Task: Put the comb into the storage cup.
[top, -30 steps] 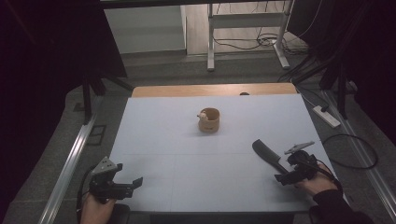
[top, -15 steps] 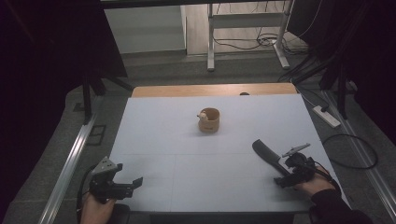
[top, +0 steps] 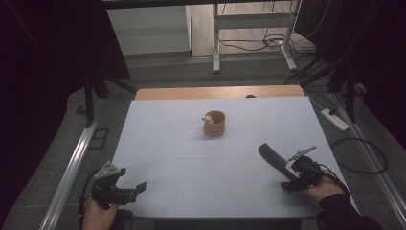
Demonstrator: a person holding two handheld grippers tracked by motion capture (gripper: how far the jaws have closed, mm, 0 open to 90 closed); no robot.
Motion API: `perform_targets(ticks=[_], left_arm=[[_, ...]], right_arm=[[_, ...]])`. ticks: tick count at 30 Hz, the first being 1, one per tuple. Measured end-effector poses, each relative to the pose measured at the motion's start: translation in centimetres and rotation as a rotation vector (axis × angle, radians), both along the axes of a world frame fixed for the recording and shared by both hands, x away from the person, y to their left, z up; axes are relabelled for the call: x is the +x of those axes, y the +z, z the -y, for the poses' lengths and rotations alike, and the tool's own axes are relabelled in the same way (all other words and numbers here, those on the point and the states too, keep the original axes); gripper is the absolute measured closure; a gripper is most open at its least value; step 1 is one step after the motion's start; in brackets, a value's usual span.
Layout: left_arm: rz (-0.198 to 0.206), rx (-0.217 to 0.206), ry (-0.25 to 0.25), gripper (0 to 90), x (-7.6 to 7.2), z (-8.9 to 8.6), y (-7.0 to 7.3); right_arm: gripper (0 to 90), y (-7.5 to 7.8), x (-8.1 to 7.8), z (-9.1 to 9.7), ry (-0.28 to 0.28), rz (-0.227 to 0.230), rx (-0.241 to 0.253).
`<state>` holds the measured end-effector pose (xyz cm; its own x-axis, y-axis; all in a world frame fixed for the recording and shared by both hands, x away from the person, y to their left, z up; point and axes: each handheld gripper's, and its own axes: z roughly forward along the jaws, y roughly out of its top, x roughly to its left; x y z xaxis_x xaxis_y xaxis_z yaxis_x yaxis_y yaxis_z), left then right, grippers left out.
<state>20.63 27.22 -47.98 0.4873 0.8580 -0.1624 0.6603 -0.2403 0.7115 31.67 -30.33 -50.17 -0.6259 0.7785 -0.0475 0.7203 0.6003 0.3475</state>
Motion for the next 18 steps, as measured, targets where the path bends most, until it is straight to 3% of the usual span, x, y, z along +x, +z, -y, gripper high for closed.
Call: perform_targets(ticks=[3, 4, 7, 8, 10, 15, 18], left_arm=[[0.000, 0.000, 0.000, 2.9, 0.00, 0.00, 0.00], [0.000, 0.000, 0.000, 2.9, 0.01, 0.00, 0.00], [-0.001, 0.001, 0.000, 2.9, 0.01, 0.01, 0.00], [-0.001, 0.001, -0.001, 2.9, 0.01, 0.01, 0.00], [-0.001, 0.002, 0.000, 2.9, 0.02, 0.02, 0.00], [-0.002, 0.001, -0.002, 2.9, 0.03, 0.05, -0.01], [-0.001, 0.002, -0.001, 2.9, 0.02, 0.06, 0.00]], right_arm=[[29.1, 0.38, -0.04, -0.03, 0.004, 0.002, 0.007], [38.0, 0.56, -0.01, 0.02, 0.005, 0.005, 0.012], [42.9, 0.64, 0.05, 0.07, 0.003, 0.005, 0.014], [50.1, 0.75, 0.14, 0.14, 0.002, 0.007, 0.017], [52.9, 0.76, 0.16, 0.17, 0.002, 0.008, 0.018], [71.0, 0.88, 0.31, 0.32, 0.000, 0.011, 0.026], [72.5, 0.89, 0.31, 0.36, 0.000, 0.006, 0.036]])
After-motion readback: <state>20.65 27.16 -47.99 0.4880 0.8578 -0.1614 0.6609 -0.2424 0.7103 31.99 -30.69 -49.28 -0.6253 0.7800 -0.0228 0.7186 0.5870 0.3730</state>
